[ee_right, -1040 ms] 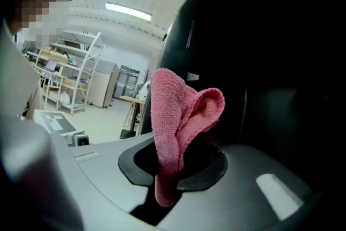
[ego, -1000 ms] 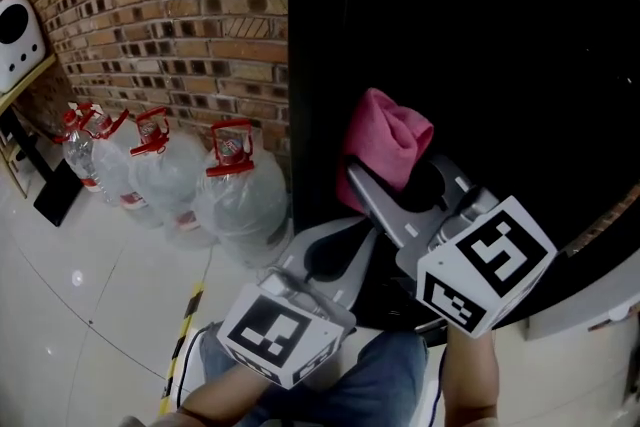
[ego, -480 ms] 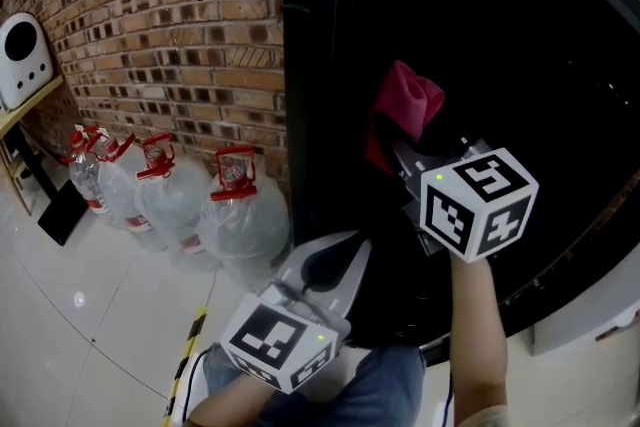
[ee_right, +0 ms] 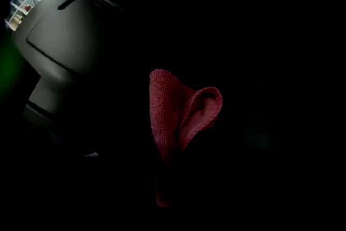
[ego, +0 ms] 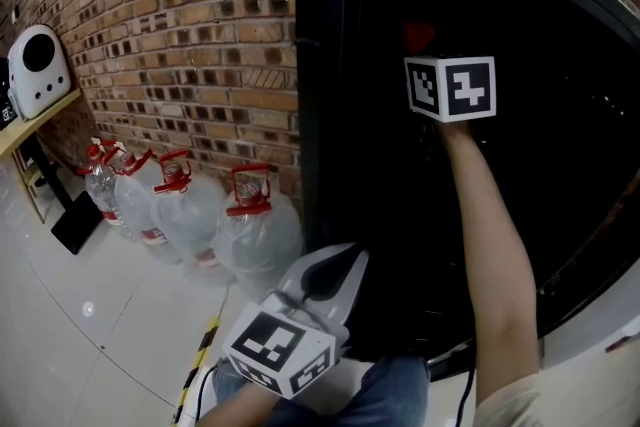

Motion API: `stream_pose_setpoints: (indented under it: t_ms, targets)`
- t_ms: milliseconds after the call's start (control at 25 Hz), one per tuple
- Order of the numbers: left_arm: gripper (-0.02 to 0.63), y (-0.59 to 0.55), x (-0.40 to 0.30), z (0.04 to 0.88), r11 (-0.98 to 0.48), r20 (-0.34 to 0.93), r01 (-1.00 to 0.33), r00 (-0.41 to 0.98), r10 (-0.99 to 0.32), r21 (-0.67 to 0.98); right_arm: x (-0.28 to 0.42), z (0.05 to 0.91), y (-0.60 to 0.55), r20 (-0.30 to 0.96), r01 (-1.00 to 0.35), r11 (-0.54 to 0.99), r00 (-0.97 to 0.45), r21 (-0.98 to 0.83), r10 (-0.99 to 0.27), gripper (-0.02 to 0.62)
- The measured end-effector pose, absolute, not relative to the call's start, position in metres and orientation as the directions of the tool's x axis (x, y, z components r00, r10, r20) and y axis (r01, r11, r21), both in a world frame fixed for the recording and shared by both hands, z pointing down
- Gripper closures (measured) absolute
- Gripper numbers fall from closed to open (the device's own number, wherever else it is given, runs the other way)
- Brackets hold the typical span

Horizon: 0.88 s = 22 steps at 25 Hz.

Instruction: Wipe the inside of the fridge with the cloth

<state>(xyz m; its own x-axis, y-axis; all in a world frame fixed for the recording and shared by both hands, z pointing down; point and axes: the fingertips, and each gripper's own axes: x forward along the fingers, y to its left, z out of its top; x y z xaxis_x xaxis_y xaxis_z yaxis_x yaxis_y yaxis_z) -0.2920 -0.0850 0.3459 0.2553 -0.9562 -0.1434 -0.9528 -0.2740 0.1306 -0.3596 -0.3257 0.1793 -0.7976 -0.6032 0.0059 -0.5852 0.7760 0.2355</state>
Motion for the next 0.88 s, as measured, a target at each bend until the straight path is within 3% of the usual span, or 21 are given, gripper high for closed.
stream_pose_setpoints:
  t_ms: [880]
  targets:
    - [0.625,-0.114,-0.264,0.323,-0.297,-0.166,-0.951,0.281,-0.945,0.084,-0.319,0.178,-0.124,-0.051,-0.333,0.893,-0.941,0.303,-0.334,0.531]
